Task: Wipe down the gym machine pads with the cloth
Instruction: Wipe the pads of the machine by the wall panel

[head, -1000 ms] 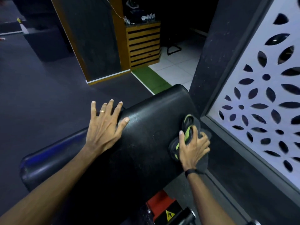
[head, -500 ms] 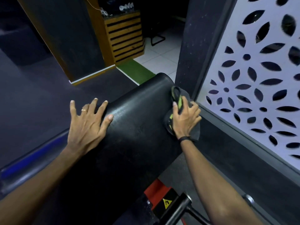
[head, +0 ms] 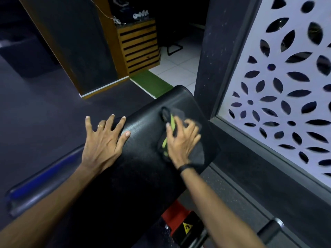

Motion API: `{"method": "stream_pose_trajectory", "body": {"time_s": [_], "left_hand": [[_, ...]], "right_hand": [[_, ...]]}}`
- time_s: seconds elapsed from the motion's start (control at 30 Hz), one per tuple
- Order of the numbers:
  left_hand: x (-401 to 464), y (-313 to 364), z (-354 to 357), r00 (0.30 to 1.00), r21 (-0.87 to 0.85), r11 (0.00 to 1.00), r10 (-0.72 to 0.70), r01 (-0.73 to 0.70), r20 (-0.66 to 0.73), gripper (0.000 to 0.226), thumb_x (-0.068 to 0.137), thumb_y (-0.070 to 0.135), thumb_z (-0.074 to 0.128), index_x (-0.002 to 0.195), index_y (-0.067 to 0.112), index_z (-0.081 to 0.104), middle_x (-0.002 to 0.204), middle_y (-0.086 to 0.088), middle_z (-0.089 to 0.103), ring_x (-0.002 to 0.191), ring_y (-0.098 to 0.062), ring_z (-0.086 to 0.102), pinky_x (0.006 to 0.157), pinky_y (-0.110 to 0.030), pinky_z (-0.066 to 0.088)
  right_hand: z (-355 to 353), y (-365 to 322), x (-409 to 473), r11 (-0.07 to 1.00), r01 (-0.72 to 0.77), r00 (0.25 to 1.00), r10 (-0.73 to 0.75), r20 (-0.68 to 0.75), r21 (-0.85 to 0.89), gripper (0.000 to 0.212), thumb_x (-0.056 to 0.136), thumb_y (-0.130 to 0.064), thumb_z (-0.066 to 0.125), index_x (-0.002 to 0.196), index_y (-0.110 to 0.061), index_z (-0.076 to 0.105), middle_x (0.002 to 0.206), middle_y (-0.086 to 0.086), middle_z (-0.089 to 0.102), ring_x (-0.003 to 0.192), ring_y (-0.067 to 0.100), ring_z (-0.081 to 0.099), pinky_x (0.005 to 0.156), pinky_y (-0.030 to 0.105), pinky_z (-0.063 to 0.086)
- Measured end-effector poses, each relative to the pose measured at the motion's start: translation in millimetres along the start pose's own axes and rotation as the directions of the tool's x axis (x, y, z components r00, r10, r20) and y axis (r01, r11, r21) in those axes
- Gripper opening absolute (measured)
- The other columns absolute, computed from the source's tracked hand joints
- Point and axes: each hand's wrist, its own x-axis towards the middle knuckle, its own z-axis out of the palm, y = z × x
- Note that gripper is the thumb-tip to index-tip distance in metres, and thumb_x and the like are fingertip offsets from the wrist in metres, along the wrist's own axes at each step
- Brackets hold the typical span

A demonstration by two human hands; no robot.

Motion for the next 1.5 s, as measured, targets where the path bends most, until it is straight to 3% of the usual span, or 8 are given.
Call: {"method": "stream_pose_trajectory", "body": {"time_s": [0.17, 0.4, 0.73, 0.9, 1.03, 1.2, 1.33, 1.5], "left_hand": [[0, -1, 1, 1.0, -0.003, 1.0, 0.0, 0.0, 0.004, 0.065, 0.104, 0.055, 0.013, 0.149, 0.019, 0.044, 0.144, -0.018, 0.051, 0.116, -0.037, 0.058, 0.112, -0.068, 0.014], [2, -2, 4, 1.0, -0.002, 1.0, 0.003, -0.003, -0.012, 0.064, 0.105, 0.055, 0.014, 0.149, 0.019, 0.044, 0.144, -0.018, 0.051, 0.115, -0.037, 0.059, 0.111, -0.069, 0.013], [1, -2, 5, 1.0, -0.076, 0.997, 0.011, -0.012, -0.005, 0.066, 0.105, 0.054, 0.008, 0.151, 0.02, 0.041, 0.145, -0.017, 0.05, 0.114, -0.037, 0.058, 0.111, -0.069, 0.014], [-4, -5, 1, 0.998, -0.322, 0.947, -0.025, 0.004, -0.063, 0.074, 0.102, 0.057, 0.003, 0.155, 0.011, 0.03, 0.151, -0.011, 0.046, 0.122, -0.036, 0.055, 0.116, -0.065, 0.011], [-7, -4, -1, 0.996, -0.383, 0.923, 0.005, -0.038, -0.086, 0.077, 0.101, 0.061, 0.008, 0.154, 0.009, 0.027, 0.151, -0.01, 0.045, 0.127, -0.033, 0.052, 0.118, -0.064, 0.009], [-5, -6, 1, 0.995, -0.245, 0.965, 0.096, -0.096, -0.012, 0.079, 0.1, 0.064, 0.008, 0.152, 0.012, 0.034, 0.153, -0.01, 0.043, 0.127, -0.032, 0.053, 0.118, -0.066, 0.007], [-2, -4, 4, 0.99, -0.136, 0.982, 0.137, -0.134, 0.015, 0.081, 0.1, 0.066, 0.004, 0.15, 0.015, 0.041, 0.15, -0.009, 0.045, 0.124, -0.032, 0.053, 0.116, -0.068, 0.008], [-1, -4, 5, 0.989, -0.122, 0.982, 0.148, -0.148, -0.008, 0.078, 0.1, 0.063, 0.006, 0.149, 0.016, 0.043, 0.149, -0.009, 0.046, 0.123, -0.033, 0.053, 0.114, -0.069, 0.009]], "right_hand": [[2, 68, 60, 0.988, -0.132, 0.991, 0.132, -0.011, -0.083, 0.04, 0.094, -0.052, 0.054, 0.126, -0.03, 0.062, 0.115, 0.012, 0.055, 0.102, 0.032, 0.051, 0.077, 0.04, 0.034], [-15, 102, -27, 0.922, -0.381, 0.924, 0.379, -0.042, -0.062, 0.045, 0.093, -0.052, 0.051, 0.128, -0.025, 0.061, 0.117, 0.015, 0.052, 0.106, 0.037, 0.05, 0.081, 0.047, 0.04], [-8, -33, -59, 0.966, -0.255, 0.965, 0.257, -0.052, 0.031, 0.031, 0.088, -0.045, 0.07, 0.115, -0.029, 0.069, 0.109, 0.007, 0.056, 0.098, 0.024, 0.045, 0.077, 0.042, 0.038], [-17, -83, -91, 0.986, 0.147, 0.985, -0.153, 0.082, 0.084, 0.029, 0.091, -0.046, 0.061, 0.118, -0.035, 0.066, 0.118, 0.008, 0.058, 0.1, 0.028, 0.053, 0.079, 0.043, 0.039], [-31, -29, -124, 0.95, 0.296, 0.94, -0.308, 0.149, 0.098, 0.038, 0.083, -0.044, 0.065, 0.12, -0.036, 0.06, 0.116, 0.011, 0.057, 0.101, 0.026, 0.05, 0.081, 0.042, 0.037], [-32, 57, -97, 0.995, -0.093, 0.995, 0.094, 0.027, -0.016, 0.029, 0.088, -0.04, 0.06, 0.116, -0.032, 0.062, 0.107, 0.009, 0.054, 0.094, 0.029, 0.051, 0.075, 0.04, 0.039], [-8, 64, 10, 0.872, -0.489, 0.867, 0.488, -0.099, 0.021, 0.041, 0.093, -0.049, 0.054, 0.124, -0.025, 0.066, 0.113, 0.015, 0.054, 0.108, 0.038, 0.052, 0.087, 0.047, 0.038], [0, -53, 2, 0.992, -0.121, 0.987, 0.123, -0.1, 0.033, 0.025, 0.093, -0.044, 0.062, 0.111, -0.029, 0.069, 0.105, 0.007, 0.055, 0.095, 0.028, 0.052, 0.077, 0.042, 0.04]]}}
